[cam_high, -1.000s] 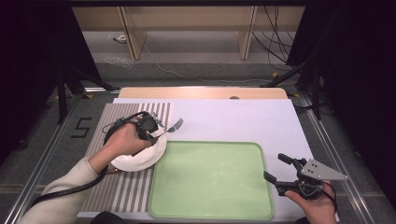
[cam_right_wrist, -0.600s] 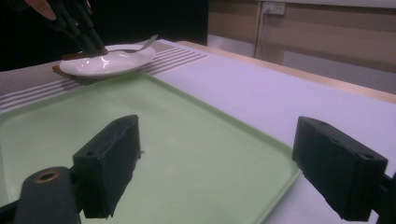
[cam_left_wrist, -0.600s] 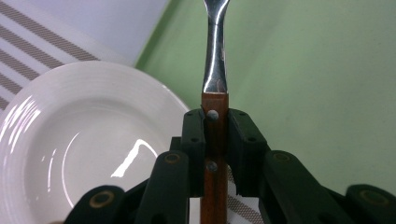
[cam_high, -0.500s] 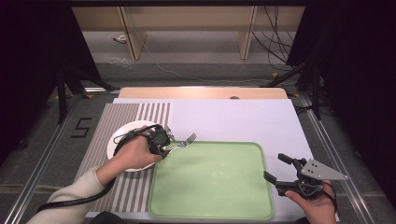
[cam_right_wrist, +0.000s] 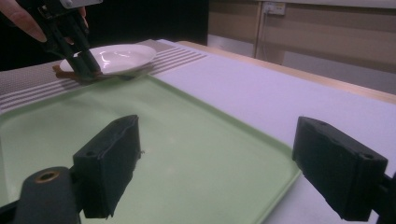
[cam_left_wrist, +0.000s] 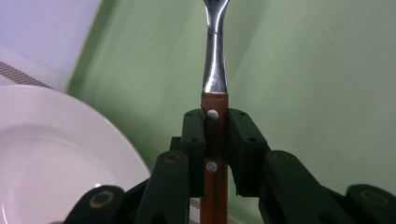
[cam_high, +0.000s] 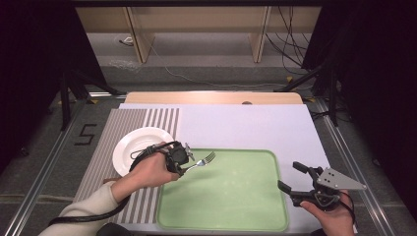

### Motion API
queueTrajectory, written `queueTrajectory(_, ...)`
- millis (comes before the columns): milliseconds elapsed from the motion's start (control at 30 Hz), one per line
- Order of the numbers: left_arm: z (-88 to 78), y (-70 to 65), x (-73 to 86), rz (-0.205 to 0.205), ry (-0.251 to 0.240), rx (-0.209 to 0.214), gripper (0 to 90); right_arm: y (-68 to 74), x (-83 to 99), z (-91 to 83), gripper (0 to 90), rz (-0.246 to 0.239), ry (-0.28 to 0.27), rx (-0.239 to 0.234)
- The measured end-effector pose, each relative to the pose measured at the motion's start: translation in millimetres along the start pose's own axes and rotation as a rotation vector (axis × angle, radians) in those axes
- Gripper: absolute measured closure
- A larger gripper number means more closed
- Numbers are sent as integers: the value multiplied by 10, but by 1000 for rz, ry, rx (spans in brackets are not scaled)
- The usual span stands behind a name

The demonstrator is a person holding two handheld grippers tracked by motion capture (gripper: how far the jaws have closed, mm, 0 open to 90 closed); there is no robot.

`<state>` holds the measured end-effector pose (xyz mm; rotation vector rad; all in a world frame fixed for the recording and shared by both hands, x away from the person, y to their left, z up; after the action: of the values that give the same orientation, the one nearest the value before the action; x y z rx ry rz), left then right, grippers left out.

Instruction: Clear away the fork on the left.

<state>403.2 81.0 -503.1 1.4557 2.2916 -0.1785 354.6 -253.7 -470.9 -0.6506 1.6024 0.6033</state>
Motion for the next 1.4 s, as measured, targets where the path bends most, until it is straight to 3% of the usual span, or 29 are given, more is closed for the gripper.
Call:
queueTrajectory(567,174,-141,-14,31,25,18,769,1,2,1,165,-2,1,-2)
queueTrajectory(1133,243,-174,-16,33,35,27,768,2,0,-1,165,0,-1,-2)
queueTrajectory(1200,234,-170,-9,29,37,22,768,2,2,1,165,-1,-1,-3)
queueTrajectory(1400,185,-165,6,-69,39,8,769,2,2,1,165,-2,1,-3)
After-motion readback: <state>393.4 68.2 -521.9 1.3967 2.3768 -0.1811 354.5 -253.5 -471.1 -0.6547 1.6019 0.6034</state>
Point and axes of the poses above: each handheld gripper's, and its own axes: z roughly forward along the jaws, x roughly out of its underside, y roughly to its left, the point moved 9 cm from there along z, roughly forward along the jaws, and after that the axes turned 10 degrees about -y, right-handed, at the moved point
